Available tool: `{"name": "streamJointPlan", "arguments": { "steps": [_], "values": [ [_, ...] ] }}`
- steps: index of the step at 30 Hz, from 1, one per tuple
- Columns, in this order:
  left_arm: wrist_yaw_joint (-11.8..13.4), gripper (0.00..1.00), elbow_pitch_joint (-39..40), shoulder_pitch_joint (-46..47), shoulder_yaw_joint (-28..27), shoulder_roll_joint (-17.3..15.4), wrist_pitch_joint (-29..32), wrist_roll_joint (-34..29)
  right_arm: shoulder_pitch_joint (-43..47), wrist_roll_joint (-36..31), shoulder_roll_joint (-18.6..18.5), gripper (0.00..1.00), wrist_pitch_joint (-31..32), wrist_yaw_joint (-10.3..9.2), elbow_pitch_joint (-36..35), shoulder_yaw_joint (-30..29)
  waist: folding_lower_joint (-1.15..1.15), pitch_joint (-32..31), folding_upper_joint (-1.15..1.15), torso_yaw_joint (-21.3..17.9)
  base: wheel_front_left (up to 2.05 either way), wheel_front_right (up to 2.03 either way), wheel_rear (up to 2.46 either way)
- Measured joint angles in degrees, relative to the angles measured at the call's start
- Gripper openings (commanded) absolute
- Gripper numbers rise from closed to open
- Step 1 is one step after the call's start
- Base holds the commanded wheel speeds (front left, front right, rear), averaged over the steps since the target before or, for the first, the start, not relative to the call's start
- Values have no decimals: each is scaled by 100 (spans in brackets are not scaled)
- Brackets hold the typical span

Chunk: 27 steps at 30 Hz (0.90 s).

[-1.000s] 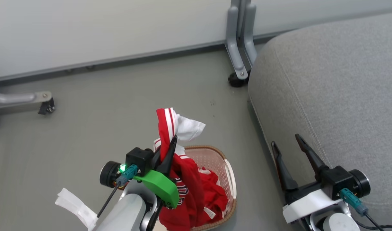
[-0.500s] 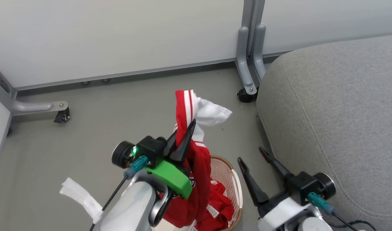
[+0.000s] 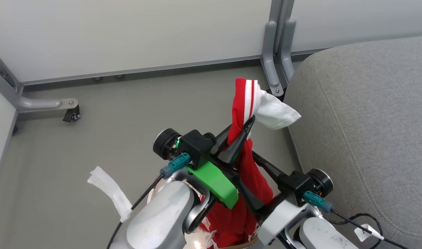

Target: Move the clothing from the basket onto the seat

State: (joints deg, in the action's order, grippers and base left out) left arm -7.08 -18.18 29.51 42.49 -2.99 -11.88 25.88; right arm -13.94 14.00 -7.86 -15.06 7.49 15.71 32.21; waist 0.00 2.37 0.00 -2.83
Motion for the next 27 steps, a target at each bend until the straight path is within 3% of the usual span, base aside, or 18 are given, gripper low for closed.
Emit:
{"name": "streamJointPlan", "arguments": {
  "steps": [6, 10, 11, 12, 13, 17, 27],
  "values": [
    [-4, 0, 322, 27, 311, 9, 187, 539, -159, 58, 49, 100, 0, 0, 479, 129, 0, -29, 0, 63, 0, 0, 0],
    [7, 0, 355, 60, 461, 11, 259, 548, -224, 141, 124, 100, 0, 0, 560, 208, 0, -51, 0, 120, 0, 0, 0],
    [31, 0, 353, 69, 485, 11, 268, 530, -231, 168, 130, 94, 0, 0, 571, 230, 0, -57, 0, 133, 0, 0, 0],
    [60, 0, 338, 76, 492, 12, 267, 520, -231, 202, 142, 40, 0, 0, 570, 214, 0, -62, 0, 143, 0, 0, 0],
    [88, 0, 315, 83, 492, 7, 265, 497, -231, 231, 145, 0, 0, 0, 570, 194, 0, -66, 0, 149, 0, 0, 0],
    [205, 0, 118, 104, 442, -64, 162, 401, -181, 285, 131, 0, 0, 0, 552, 143, 0, -91, 0, 155, 0, 0, 0],
    [205, 0, -601, 78, 381, -144, 120, 567, 87, 411, -3, 0, 0, 0, 488, -120, 0, -114, 0, 52, 0, 0, 0]
  ]
}}
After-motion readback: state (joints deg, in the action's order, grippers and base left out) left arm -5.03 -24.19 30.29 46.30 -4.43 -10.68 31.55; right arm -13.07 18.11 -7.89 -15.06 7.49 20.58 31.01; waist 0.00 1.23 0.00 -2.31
